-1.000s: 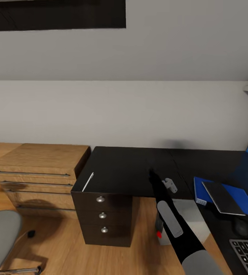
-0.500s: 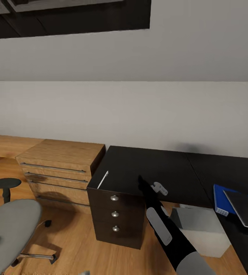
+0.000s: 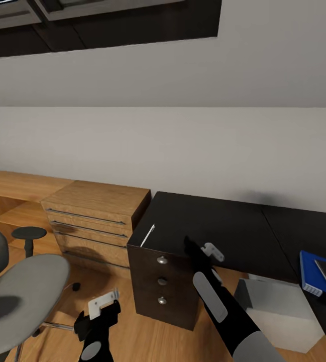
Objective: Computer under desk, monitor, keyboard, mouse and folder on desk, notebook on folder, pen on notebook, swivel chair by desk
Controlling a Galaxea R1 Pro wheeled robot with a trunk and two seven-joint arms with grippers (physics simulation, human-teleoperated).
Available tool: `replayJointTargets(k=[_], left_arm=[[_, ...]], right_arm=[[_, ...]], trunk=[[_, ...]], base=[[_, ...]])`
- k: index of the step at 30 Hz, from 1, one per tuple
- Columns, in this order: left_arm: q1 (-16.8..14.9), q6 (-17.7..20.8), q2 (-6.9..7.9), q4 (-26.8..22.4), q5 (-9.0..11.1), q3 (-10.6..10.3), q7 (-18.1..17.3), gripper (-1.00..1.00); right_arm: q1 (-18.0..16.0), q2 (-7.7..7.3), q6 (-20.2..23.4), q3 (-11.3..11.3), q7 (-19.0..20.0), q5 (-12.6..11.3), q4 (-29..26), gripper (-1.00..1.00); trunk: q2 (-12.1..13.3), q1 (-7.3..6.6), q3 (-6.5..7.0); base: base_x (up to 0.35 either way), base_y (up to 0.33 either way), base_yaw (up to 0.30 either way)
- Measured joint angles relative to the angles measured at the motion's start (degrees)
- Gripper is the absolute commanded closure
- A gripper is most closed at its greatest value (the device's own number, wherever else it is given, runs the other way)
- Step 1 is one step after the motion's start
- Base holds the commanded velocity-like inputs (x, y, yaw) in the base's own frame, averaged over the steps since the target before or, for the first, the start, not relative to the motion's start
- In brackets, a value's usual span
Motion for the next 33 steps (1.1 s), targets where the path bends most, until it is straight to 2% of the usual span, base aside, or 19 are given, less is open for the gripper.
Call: replayJointTargets(k=[4,7,11,13,15,17,19,20,22,24,26,29,31,33], left_arm=[[0.0,0.9,0.01,-3.2,0.0,0.0,0.8,-1.0],[0.0,1.0,0.08,-3.8,0.0,0.2,1.0,-1.0],[0.0,1.0,0.31,-4.1,0.1,0.5,1.1,-1.0],[0.0,1.0,0.39,-4.1,0.0,0.5,1.1,-1.0],[0.0,1.1,0.43,-4.1,0.0,0.6,1.1,-1.0],[0.0,1.1,0.44,-4.0,0.1,0.6,1.1,-1.0],[0.0,1.1,0.45,-4.0,0.1,0.6,1.1,-1.0],[0.0,1.1,0.45,-3.9,0.1,0.6,1.1,-1.0],[0.0,1.1,0.45,-3.6,0.1,0.6,1.1,-1.0],[0.0,1.1,0.48,-3.4,0.0,0.6,1.1,-1.0],[0.0,1.1,0.46,-3.3,0.0,0.6,1.1,-1.0],[0.0,1.1,0.45,-3.3,0.1,0.5,1.1,-1.0],[0.0,1.2,0.45,-3.3,0.2,0.5,1.1,-1.0],[0.0,1.3,0.45,-3.3,0.1,0.4,1.1,-1.0]], right_arm=[[0.0,-0.15,6.5,0.0,-0.1,-0.1,-0.3,-1.0],[0.0,-0.39,9.6,-0.2,-0.1,-0.2,-0.3,-1.0],[0.0,-0.56,10.4,-1.3,-0.2,-0.3,-0.2,-1.0],[0.0,-0.53,9.7,-3.8,-0.2,-0.3,0.1,-1.0],[-0.2,-0.91,9.3,-10.0,-0.4,0.0,1.7,-1.0],[-0.3,-1.61,10.8,-11.1,-0.6,0.7,1.8,-1.0],[-0.6,-3.75,16.7,-12.1,-0.9,3.5,1.8,-1.0],[-0.9,-4.28,18.8,-12.2,-0.9,4.4,1.8,-1.0],[-2.2,-5.57,26.5,-12.6,-0.7,7.5,1.1,-1.0],[-3.1,-6.26,31.8,-12.3,-0.9,10.7,-1.1,-1.0],[-3.3,-6.29,32.8,-11.3,-0.9,12.8,-3.6,-1.0],[-3.3,-6.22,33.8,-10.5,-1.3,14.0,-6.1,-1.0],[-3.3,-6.21,35.8,-8.9,-1.9,14.4,-7.2,-1.0],[-3.3,-6.19,40.6,-4.3,-4.4,15.2,-9.1,-1.0]], trunk=[[0.0,0.0,0.0],[0.4,-0.21,0.17],[2.0,-1.09,0.89],[2.8,-1.53,1.25],[3.6,-1.97,1.61],[4.4,-2.41,1.97],[5.2,-2.85,2.33],[5.6,-3.07,2.51],[6.4,-3.51,2.87],[7.2,-3.95,3.23],[8.0,-4.39,3.59],[9.2,-5.05,4.13],[9.2,-5.05,4.13],[9.2,-5.05,4.13]], base=[[0.0,0.0,0.008],[0.0,0.0,0.003],[0.0,0.0,0.001],[0.0,0.0,0.0],[0.0,0.0,0.0],[0.0,0.0,0.0],[0.0,0.0,0.0],[0.0,0.0,0.0],[0.0,0.0,0.0],[0.0,0.0,0.0],[0.0,0.0,0.0],[0.0,0.0,0.0],[0.0,0.0,0.0],[0.0,0.0,0.0]])
